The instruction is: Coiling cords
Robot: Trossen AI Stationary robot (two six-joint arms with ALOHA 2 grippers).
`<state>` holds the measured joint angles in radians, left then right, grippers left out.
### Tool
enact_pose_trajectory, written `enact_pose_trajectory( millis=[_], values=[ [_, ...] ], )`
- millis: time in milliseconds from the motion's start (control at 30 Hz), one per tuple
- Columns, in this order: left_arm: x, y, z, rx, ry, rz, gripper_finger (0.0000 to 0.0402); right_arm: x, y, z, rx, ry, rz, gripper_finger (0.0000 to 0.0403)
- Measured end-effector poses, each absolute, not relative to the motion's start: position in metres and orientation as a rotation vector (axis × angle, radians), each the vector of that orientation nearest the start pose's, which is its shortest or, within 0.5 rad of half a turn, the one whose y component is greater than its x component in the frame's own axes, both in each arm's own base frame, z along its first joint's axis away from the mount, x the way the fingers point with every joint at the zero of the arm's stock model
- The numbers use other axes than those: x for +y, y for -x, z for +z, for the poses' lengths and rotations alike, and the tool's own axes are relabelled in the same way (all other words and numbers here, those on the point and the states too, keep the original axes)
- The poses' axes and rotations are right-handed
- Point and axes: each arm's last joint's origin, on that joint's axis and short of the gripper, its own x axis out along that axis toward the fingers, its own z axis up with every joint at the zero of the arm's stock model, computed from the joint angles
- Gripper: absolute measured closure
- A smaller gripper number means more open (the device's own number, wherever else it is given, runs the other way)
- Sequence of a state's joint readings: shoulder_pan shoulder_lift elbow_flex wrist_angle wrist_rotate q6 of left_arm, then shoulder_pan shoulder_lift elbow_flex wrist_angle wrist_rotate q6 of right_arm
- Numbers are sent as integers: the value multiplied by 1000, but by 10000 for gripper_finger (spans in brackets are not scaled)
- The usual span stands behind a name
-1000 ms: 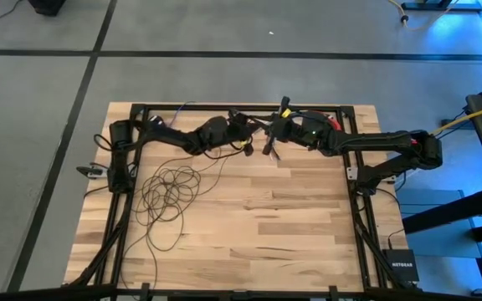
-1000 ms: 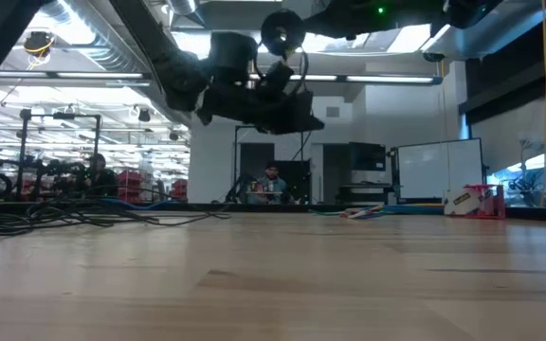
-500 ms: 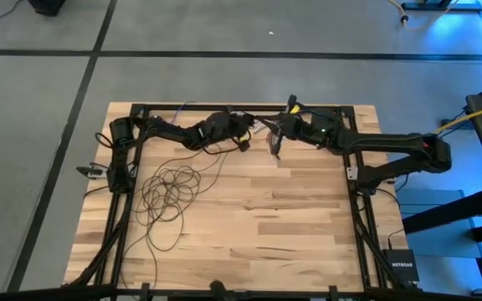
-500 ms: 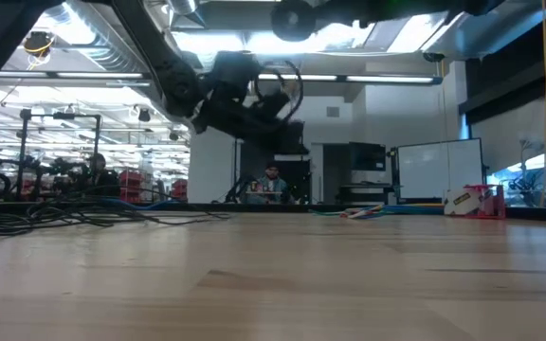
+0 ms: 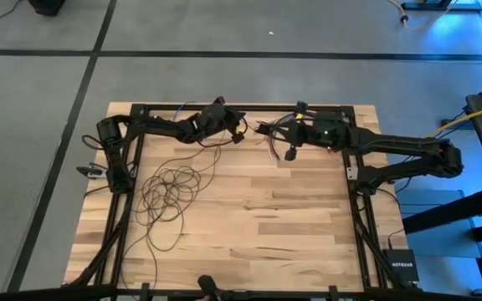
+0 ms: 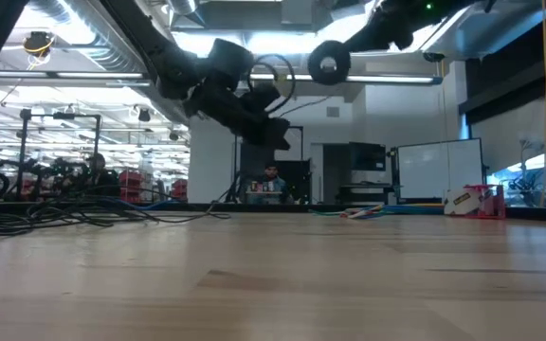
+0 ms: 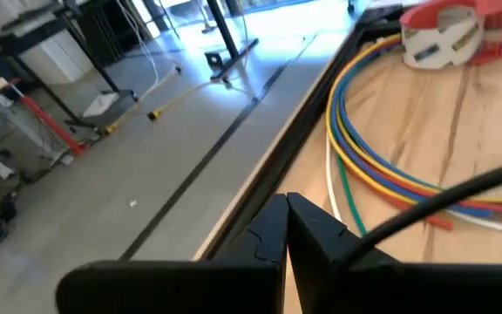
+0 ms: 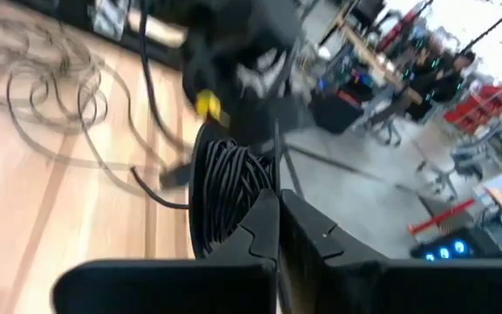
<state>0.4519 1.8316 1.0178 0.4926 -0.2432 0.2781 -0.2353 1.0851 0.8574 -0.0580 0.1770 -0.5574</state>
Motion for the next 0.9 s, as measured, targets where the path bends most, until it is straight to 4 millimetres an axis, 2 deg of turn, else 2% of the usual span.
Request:
enact_pose_trajectory(
  millis=[200,467,733,800,900],
  values=[
    [171,-341,206,467,-246,608,398,-62,-232,309,440,537,-329,395],
    [158,-329,209,597,-168,452,398,-63,-233,310,430,526,-376,395],
    [153,-314,213,712,-121,409,397,-63,-234,307,450,506,-370,395],
    [154,-313,212,720,-111,394,390,-63,-234,307,449,499,-371,395],
    [153,-313,212,714,-99,369,351,-63,-234,307,448,484,-374,395]
  ],
)
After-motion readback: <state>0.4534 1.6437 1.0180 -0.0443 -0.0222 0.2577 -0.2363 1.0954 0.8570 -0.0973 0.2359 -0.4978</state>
